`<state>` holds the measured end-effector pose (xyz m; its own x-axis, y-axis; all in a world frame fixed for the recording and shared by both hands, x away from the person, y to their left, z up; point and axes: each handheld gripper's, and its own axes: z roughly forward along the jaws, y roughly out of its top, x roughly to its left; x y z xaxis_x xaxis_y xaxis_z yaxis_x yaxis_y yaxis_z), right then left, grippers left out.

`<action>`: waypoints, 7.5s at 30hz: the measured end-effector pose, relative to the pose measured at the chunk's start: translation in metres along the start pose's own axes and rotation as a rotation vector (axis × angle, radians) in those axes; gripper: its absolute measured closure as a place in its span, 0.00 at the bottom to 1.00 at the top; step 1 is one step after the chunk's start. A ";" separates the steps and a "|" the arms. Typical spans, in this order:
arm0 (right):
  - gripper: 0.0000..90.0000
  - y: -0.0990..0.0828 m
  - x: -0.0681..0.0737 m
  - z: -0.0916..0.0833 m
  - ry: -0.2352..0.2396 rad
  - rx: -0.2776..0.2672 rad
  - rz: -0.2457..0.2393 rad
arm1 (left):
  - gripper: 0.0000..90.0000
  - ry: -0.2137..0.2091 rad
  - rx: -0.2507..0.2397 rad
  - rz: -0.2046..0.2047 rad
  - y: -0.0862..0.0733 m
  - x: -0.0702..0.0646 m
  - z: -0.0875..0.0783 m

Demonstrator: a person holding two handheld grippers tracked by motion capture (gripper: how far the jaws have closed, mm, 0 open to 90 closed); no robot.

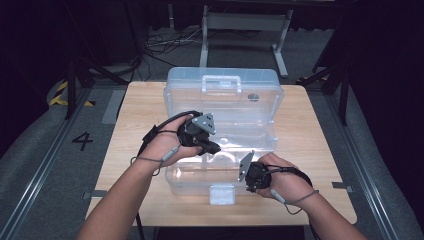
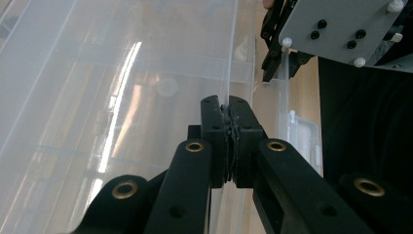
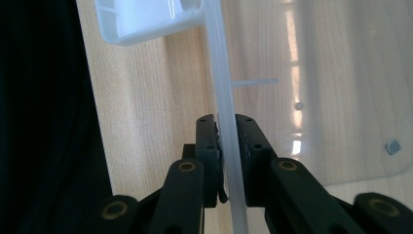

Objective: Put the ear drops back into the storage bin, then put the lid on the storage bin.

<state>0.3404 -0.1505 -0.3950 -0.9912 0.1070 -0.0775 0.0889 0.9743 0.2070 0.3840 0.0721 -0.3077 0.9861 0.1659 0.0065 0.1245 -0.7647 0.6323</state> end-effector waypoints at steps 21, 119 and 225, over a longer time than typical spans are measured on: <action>0.92 -0.001 0.006 -0.025 -0.041 -0.061 -0.006 | 0.97 0.004 0.008 0.004 -0.003 -0.007 0.002; 1.00 -0.100 -0.033 -0.100 -0.269 -0.979 0.570 | 0.98 0.188 -0.382 -0.306 -0.076 -0.022 -0.049; 1.00 -0.109 -0.005 -0.084 -0.125 -0.666 0.539 | 0.99 0.259 -0.113 -0.518 -0.114 -0.037 -0.055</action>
<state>0.3277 -0.2738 -0.3348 -0.8088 0.5800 0.0972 0.4292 0.4692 0.7717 0.3274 0.1875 -0.3374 0.7390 0.6578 -0.1457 0.5566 -0.4741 0.6822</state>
